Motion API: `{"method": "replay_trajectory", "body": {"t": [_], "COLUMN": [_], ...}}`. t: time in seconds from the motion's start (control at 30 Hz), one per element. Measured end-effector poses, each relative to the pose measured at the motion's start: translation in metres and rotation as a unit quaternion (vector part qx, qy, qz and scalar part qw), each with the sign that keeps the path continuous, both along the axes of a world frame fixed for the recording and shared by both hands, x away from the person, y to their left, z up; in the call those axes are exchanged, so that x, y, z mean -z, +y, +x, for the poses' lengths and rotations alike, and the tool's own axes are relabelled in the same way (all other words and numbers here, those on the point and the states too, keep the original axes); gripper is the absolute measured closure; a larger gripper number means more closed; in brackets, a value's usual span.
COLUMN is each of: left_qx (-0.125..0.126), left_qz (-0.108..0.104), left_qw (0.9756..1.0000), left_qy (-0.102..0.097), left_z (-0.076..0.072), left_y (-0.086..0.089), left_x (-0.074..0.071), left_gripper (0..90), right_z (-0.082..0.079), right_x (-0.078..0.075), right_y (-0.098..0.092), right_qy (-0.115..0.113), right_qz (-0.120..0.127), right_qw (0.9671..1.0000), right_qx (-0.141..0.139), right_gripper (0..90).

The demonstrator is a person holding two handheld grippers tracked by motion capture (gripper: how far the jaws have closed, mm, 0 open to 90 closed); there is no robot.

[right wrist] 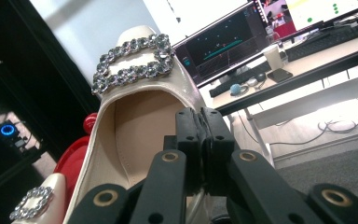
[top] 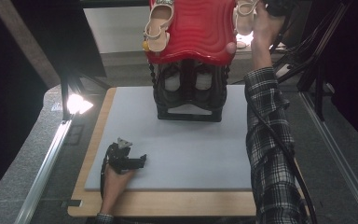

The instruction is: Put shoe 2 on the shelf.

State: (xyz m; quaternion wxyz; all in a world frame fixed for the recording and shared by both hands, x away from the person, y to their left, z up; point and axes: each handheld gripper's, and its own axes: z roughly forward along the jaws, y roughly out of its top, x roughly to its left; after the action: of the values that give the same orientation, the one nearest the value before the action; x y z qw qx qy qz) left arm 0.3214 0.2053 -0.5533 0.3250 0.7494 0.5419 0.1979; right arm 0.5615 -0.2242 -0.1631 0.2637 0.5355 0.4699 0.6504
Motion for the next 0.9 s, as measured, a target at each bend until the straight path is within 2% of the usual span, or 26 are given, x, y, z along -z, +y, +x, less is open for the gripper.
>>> {"method": "replay_trajectory", "body": {"t": [0.17,0.5,0.57,0.67,0.77,0.9], "left_qx": [0.0,0.001,0.001,0.001,0.0,0.001], "left_qz": [0.001,0.002,0.002,0.003,0.002,0.002], "left_qw": [1.0,1.0,1.0,1.0,1.0,1.0], "left_qy": [-0.001,-0.003,-0.003,-0.003,-0.004,-0.003], "left_z": [0.0,-0.001,-0.001,-0.001,-0.001,-0.001], "left_y": [0.0,-0.001,-0.001,-0.001,-0.001,-0.001], "left_x": [0.0,0.0,0.0,0.0,0.0,0.0], "left_gripper": [5.3,5.6,5.7,5.7,5.7,5.7], "right_z": [0.003,0.004,0.002,-0.001,-0.007,-0.011], "right_x": [0.003,0.011,0.013,0.016,0.014,0.011], "right_y": [0.016,0.051,0.054,0.056,0.055,0.057], "right_qy": [0.006,0.021,0.024,0.031,0.013,0.01], "right_qz": [0.007,-0.03,-0.035,-0.029,-0.018,-0.049], "right_qw": [0.9999,0.9993,0.9991,0.9991,0.9997,0.9987], "right_qx": [-0.009,-0.006,-0.002,-0.004,-0.005,-0.007], "right_gripper": [87.1,86.1,84.9,83.7,80.7,78.9]}}
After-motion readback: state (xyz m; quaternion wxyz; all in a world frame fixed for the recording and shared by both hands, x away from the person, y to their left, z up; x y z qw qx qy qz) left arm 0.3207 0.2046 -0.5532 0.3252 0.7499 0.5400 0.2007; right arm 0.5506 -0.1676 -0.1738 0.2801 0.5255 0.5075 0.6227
